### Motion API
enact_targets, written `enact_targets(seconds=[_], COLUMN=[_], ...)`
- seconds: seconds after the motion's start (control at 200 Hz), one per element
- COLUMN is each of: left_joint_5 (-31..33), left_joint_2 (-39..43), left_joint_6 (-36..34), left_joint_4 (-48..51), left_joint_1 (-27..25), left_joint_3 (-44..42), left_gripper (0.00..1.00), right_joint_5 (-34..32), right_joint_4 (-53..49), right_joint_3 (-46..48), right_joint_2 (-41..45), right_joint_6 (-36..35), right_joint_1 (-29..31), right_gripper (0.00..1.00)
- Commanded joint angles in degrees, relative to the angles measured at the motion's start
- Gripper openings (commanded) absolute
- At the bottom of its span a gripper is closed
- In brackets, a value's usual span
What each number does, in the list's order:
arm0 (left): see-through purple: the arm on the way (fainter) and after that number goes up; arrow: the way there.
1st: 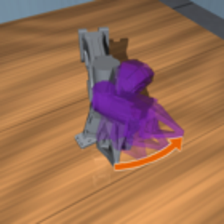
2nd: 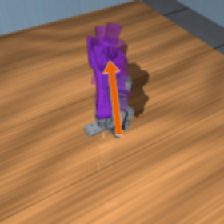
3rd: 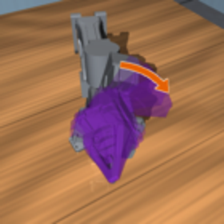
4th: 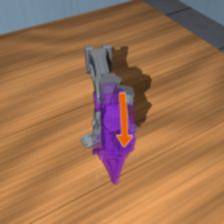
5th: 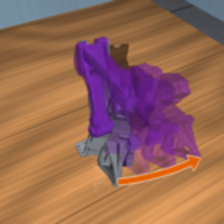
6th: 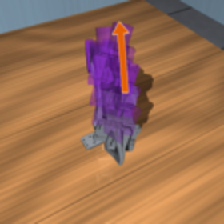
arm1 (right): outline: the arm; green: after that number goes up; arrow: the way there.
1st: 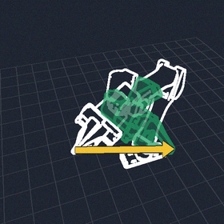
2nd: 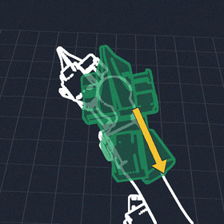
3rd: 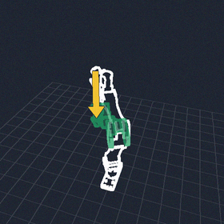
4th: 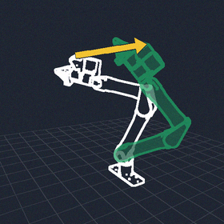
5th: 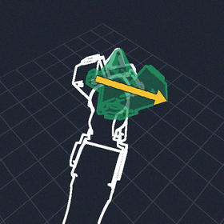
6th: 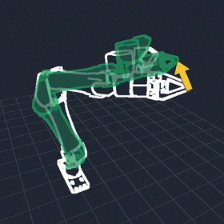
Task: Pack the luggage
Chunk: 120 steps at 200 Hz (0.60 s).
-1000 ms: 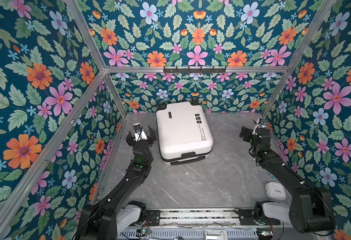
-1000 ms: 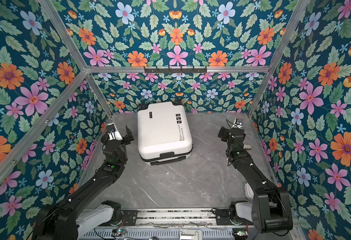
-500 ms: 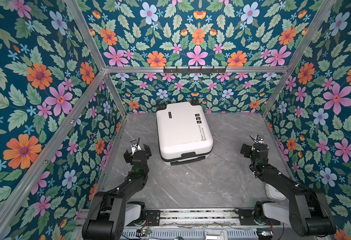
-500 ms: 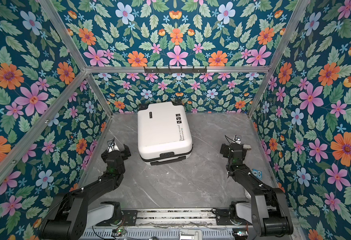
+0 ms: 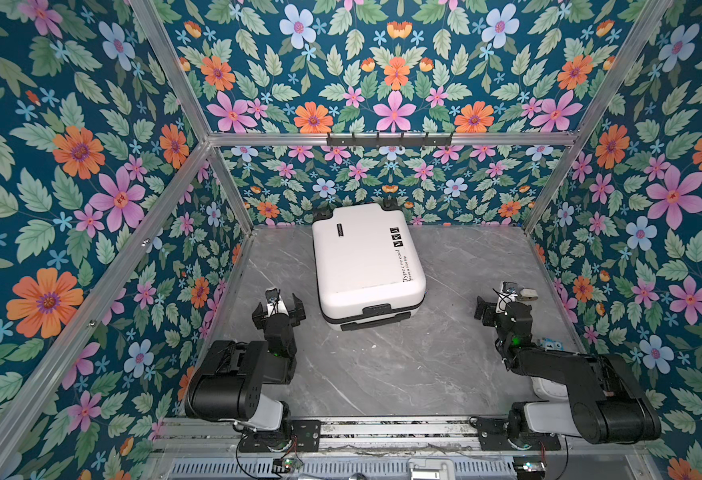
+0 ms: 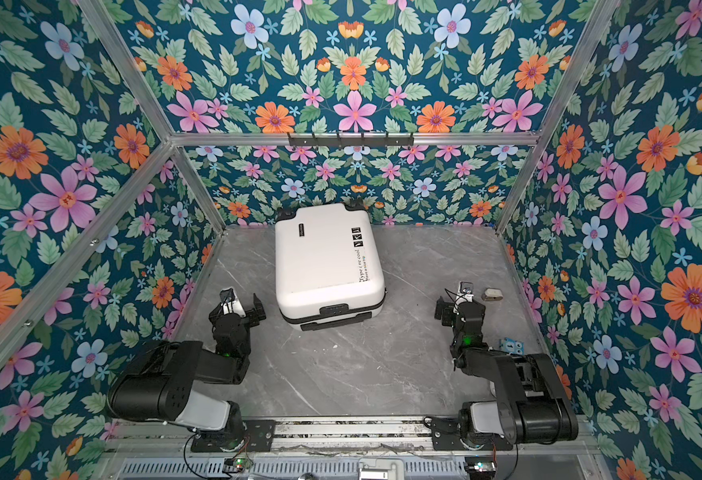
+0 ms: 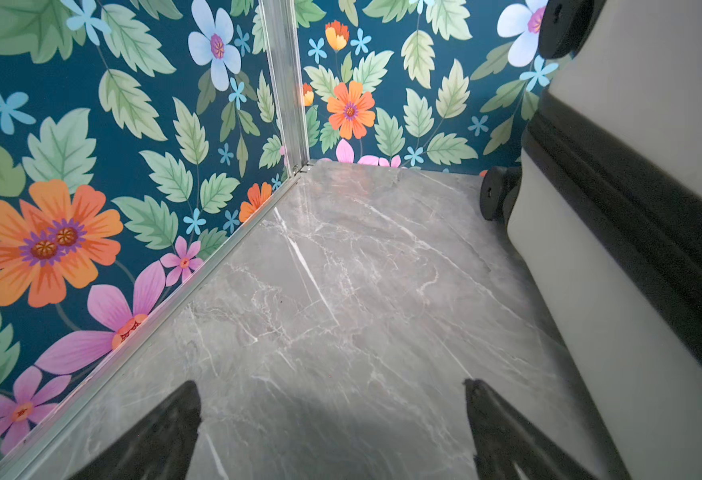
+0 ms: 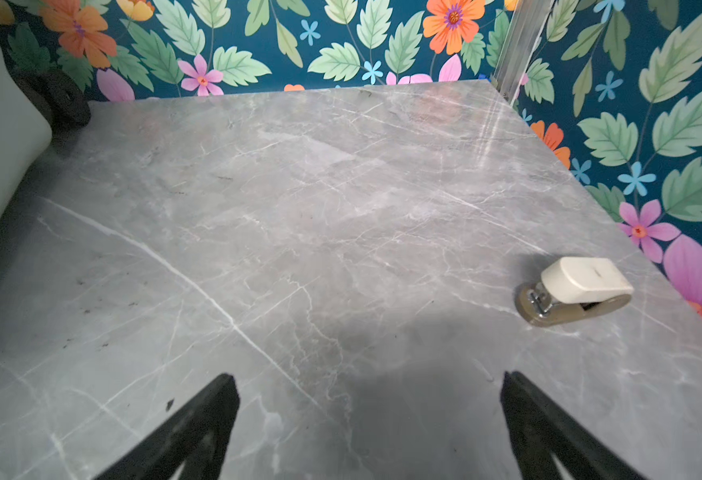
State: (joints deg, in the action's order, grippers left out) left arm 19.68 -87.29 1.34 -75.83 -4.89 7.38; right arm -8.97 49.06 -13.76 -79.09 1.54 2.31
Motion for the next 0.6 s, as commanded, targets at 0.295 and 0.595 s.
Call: enact_targets(seconds=[0.295,0.595], left_joint_5=[-2.97,-3.33], left_joint_2=[-7.48,-5.51], left_joint_6=[-2.97,-0.29], left_joint_4=[-17.28,1.65], left_joint_1=[-0.21,1.28], left_joint_3=[-0.24,7.97], left_gripper=[1.00,1.00], right_joint_5=[4.73,6.34], right_joint_4=[2.91,1.44], right_joint_3=[-3.48,-4.13], right_joint_2=[-3.56,-3.42], right_joint_6=[0.61,1.45], right_joint_1=[-1.86,-3.00], right_gripper=[0.99,0.99])
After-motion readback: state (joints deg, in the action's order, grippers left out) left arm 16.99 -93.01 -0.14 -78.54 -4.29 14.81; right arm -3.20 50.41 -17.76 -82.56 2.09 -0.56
